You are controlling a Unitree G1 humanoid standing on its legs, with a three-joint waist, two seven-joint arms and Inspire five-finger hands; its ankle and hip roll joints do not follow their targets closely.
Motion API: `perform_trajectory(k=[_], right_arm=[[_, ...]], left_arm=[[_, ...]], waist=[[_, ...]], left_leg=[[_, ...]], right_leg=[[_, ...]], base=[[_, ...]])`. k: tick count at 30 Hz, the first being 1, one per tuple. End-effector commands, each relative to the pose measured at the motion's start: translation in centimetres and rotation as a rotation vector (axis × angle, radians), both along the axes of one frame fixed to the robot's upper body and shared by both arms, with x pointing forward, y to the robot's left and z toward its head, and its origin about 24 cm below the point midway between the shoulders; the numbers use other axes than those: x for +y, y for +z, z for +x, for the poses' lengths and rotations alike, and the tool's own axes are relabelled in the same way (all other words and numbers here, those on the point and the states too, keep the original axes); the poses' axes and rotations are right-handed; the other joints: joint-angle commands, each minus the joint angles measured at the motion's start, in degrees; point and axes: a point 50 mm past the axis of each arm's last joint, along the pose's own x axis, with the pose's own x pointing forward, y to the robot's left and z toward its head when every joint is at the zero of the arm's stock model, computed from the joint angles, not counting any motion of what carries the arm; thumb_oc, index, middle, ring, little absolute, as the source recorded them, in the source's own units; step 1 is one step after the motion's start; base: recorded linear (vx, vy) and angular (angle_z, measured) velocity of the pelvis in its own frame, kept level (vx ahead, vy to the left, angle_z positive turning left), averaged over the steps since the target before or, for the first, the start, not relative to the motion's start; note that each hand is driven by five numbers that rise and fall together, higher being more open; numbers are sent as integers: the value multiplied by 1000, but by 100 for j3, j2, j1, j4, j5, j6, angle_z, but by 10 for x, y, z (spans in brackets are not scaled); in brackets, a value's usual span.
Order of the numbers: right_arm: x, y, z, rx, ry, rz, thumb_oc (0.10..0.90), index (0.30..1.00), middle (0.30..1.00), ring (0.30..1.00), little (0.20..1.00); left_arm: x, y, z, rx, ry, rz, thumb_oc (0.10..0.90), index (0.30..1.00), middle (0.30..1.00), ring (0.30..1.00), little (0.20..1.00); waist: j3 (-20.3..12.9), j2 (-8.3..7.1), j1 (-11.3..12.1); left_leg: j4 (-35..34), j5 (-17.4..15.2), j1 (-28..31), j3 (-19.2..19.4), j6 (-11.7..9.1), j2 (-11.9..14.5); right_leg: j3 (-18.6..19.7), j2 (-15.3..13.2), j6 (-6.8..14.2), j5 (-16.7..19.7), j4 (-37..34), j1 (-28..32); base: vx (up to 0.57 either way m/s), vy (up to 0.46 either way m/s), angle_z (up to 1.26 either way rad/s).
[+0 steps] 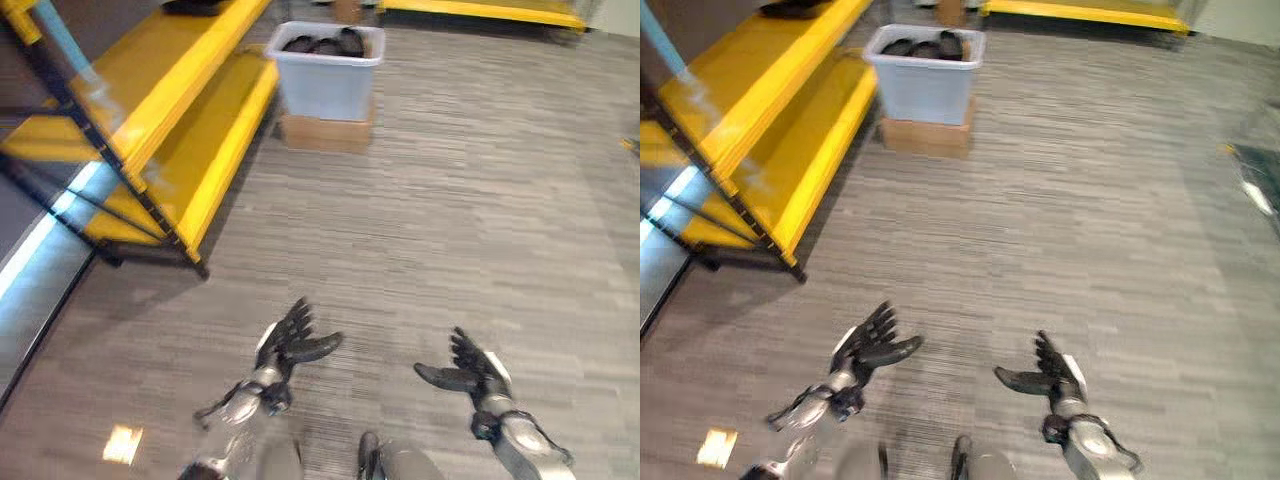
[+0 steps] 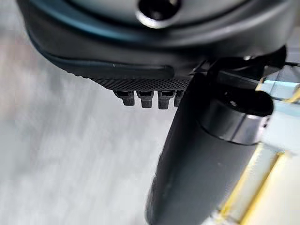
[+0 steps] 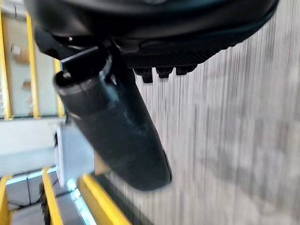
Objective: Move parts from the plastic box to the shelf.
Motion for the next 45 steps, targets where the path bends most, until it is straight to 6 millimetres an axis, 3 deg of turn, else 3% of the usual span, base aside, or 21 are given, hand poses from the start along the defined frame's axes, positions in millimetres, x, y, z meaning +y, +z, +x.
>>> perform_trajectory(k=[1,2,3,4,10,12,14,15,17,18,19,22,26,27,28,30,33,34,37,40,45], right_arm=[[-17,40,20,-217,-18,-44,900,1000,1000,1000,1000],[-17,40,19,-219,-12,-44,900,1000,1000,1000,1000],[-16,37,17,-212,-9,-52,900,1000,1000,1000,1000],[-16,38,18,-212,-10,-50,900,1000,1000,1000,1000],[-2,28,11,-178,1,30,900,1000,1000,1000,1000],[3,29,13,-187,12,40,900,1000,1000,1000,1000],[5,28,12,-184,28,40,900,1000,1000,1000,1000],[6,27,11,-178,25,51,900,1000,1000,1000,1000],[6,25,8,-169,21,66,900,1000,1000,1000,1000],[5,24,8,-166,11,73,900,1000,1000,1000,1000],[4,22,8,-154,10,71,900,1000,1000,1000,1000],[5,21,6,-144,31,67,900,1000,1000,1000,1000],[-1,15,-2,-112,17,78,900,1000,1000,1000,1000],[-10,18,-1,-126,-10,60,900,1000,1000,1000,1000],[-13,20,-1,-128,-19,57,900,1000,1000,1000,1000],[-16,21,0,-134,-28,51,900,1000,1000,1000,1000],[-18,23,1,-144,-48,39,900,1000,1000,1000,1000],[-19,23,0,-143,-50,28,900,1000,1000,1000,1000],[-20,20,-4,-125,-60,19,900,1000,1000,1000,1000],[-21,19,-6,-120,-55,22,900,1000,1000,1000,1000],[-16,18,-7,-121,-56,45,900,1000,1000,1000,1000]], left_arm=[[1,48,26,-265,23,-85,900,1000,1000,1000,1000],[3,45,23,-259,29,-81,900,1000,1000,1000,1000],[6,44,21,-253,43,-72,900,1000,1000,1000,1000],[8,44,20,-255,49,-69,900,1000,1000,1000,1000],[10,56,29,-303,18,-36,900,1000,1000,1000,1000],[10,60,31,-316,17,-13,900,1000,1000,1000,1000],[11,58,29,-306,6,1,900,1000,1000,1000,1000],[13,57,27,-302,6,7,900,1000,1000,1000,1000],[14,55,26,-298,9,-1,900,1000,1000,1000,1000],[15,53,26,-288,13,-7,900,1000,1000,1000,1000],[14,50,24,-275,19,-13,900,1000,1000,1000,1000],[14,46,22,-266,19,-12,900,1000,1000,1000,1000],[6,38,16,-237,7,-47,900,1000,1000,1000,1000],[-1,38,17,-234,-2,-71,900,1000,1000,1000,1000],[-2,40,19,-240,-5,-72,900,1000,1000,1000,1000],[-3,39,19,-238,-8,-71,900,1000,1000,1000,1000],[0,39,18,-223,6,-82,900,1000,1000,1000,1000],[1,37,16,-212,9,-70,900,1000,1000,1000,1000],[2,37,16,-214,9,-60,900,1000,1000,1000,1000],[3,37,15,-218,4,-59,900,1000,1000,1000,1000],[6,41,19,-240,-20,-30,900,1000,1000,1000,1000]], waist=[[18,368,64],[23,368,131],[27,412,279],[3,428,294],[-342,189,290],[-210,220,211],[-100,355,128],[-28,426,11],[6,416,-116],[7,350,-195],[-27,264,-257],[-64,303,-335],[-279,387,-408],[-130,437,-369],[-44,388,-338],[24,372,-310],[52,220,-253],[25,235,-197],[-3,380,-175],[-55,452,-168],[-217,355,-137]], left_leg=[[-3718,283,993,-13,-394,270],[-4524,460,1261,-85,-425,228],[-5417,928,1274,-583,-595,195],[-5537,994,1302,-696,-659,205],[-4602,-45,1206,-245,-254,-251],[-4462,-536,1598,-106,165,-628],[-4556,-657,1904,-116,292,-731],[-4708,-738,2249,-228,323,-781],[-4800,-843,2507,-314,324,-881],[-4853,-1022,2751,-409,305,-1030],[-4887,-1143,3000,-507,269,-1179],[-4961,-1260,3485,-711,181,-1211],[-4321,-1290,3533,-791,-48,-1059],[-2609,-390,2747,-756,-492,-937],[-2189,-103,2480,-773,-580,-1007],[-1998,-122,2241,-754,-559,-1003],[-3421,-340,1795,-424,-291,-15],[-4649,6,1878,-558,-399,492],[-5920,946,1971,-632,-651,1192],[-6115,870,2148,-563,-724,1235],[-5507,294,2034,-451,-730,635]], right_leg=[[448,-265,516,245,-573,-79],[513,-277,567,271,-668,70],[656,-241,651,190,-938,485],[694,-266,687,182,-980,592],[741,-967,1121,181,-342,819],[905,-1267,1271,1602,1681,-62],[933,-1205,1208,1685,2192,-449],[1032,-880,1125,1278,2293,-1043],[975,-668,1077,1006,1710,-1307],[916,-570,1064,933,720,-1409],[931,-512,1128,1148,-349,-1498],[896,-431,1208,1548,-868,-1489],[905,-230,935,1353,-667,-1191],[904,-99,655,1054,-676,-827],[912,-117,554,967,-672,-754],[897,-121,509,884,-665,-699],[875,-279,546,573,-624,-512],[949,-307,633,447,-564,-444],[1069,-363,759,235,-436,-298],[1139,-449,852,103,-290,-232],[1208,-1019,1181,408,-560,112]], base=[[537,126,8],[600,232,-38],[547,210,-96],[775,334,-135],[449,282,-61],[447,499,18],[415,329,55],[486,195,49],[474,73,89],[646,-63,121],[654,-86,94],[562,-118,81],[447,-147,75],[283,-190,27],[211,-180,50],[75,-66,15],[258,48,-37],[359,270,-39],[261,290,-61],[206,258,-41],[188,261,-10]])
